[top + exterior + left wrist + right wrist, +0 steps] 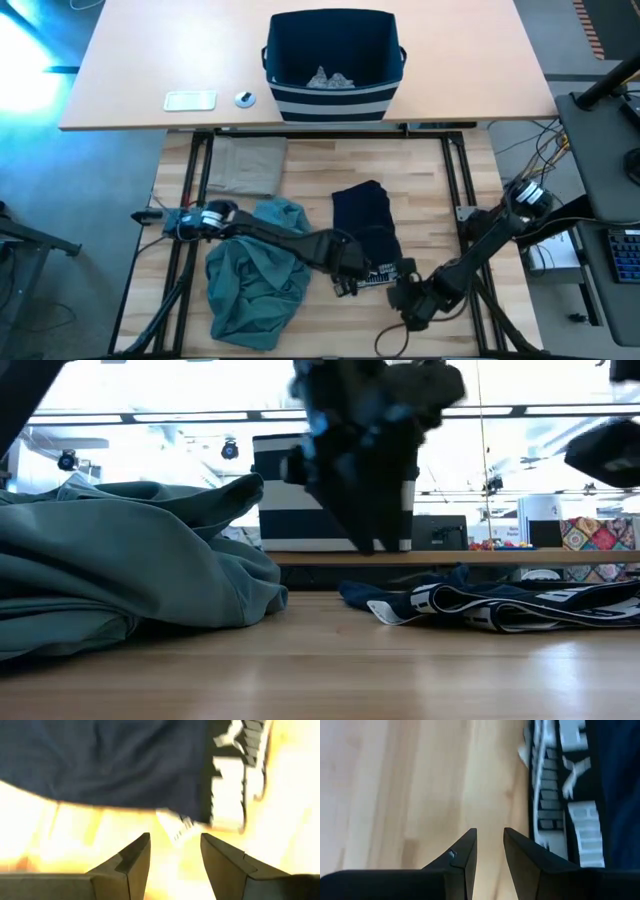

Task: Fold Laundry from Bin
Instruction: Fold the black underwear

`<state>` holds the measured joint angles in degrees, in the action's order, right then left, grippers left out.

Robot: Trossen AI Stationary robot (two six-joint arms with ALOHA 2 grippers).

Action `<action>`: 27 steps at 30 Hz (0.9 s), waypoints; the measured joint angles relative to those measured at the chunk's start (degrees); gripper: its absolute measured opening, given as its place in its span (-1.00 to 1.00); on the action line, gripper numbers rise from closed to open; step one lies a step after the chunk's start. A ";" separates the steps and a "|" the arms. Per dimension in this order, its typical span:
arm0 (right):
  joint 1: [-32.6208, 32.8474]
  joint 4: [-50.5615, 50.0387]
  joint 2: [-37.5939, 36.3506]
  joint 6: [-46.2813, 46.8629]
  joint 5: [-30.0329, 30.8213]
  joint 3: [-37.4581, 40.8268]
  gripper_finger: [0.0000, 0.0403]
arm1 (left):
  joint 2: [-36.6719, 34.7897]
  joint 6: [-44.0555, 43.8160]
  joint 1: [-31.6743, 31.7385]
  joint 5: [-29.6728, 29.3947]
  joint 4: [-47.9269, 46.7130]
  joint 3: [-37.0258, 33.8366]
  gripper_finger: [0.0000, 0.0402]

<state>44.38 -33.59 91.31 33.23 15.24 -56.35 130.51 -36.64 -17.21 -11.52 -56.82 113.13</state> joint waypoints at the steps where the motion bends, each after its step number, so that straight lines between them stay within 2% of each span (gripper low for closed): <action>1: -0.07 -0.02 1.09 -0.75 1.07 -1.21 -0.53 | -0.94 -0.29 -0.93 0.00 0.34 -1.59 -0.21; 5: -2.10 0.54 5.72 -1.79 3.78 -5.45 -0.53 | -5.62 -3.60 -4.69 0.10 1.91 -9.37 -0.21; 8: -4.60 2.82 9.30 -2.13 4.11 -7.40 -0.53 | -11.00 -8.10 -7.38 0.09 6.48 -17.31 -0.21; 14: -8.39 3.23 12.87 -4.86 3.10 -14.30 -0.53 | -22.19 -16.31 -13.55 1.17 27.73 -34.54 -0.21; 19: -10.16 2.60 12.81 -8.83 2.80 -16.35 -0.50 | -26.03 -19.58 -17.61 0.19 43.77 -42.75 -0.21; 22: -12.48 3.56 13.04 -10.70 3.28 -16.39 -0.33 | -26.02 -19.64 -18.28 0.08 48.31 -44.67 -0.21; 27: -14.82 4.09 13.20 -11.75 3.40 -15.92 0.13 | -25.84 -19.57 -18.23 -0.38 49.29 -45.20 -0.21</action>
<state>29.55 -29.50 104.50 21.48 18.64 -72.27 104.66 -56.20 -35.44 -11.90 -7.53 67.94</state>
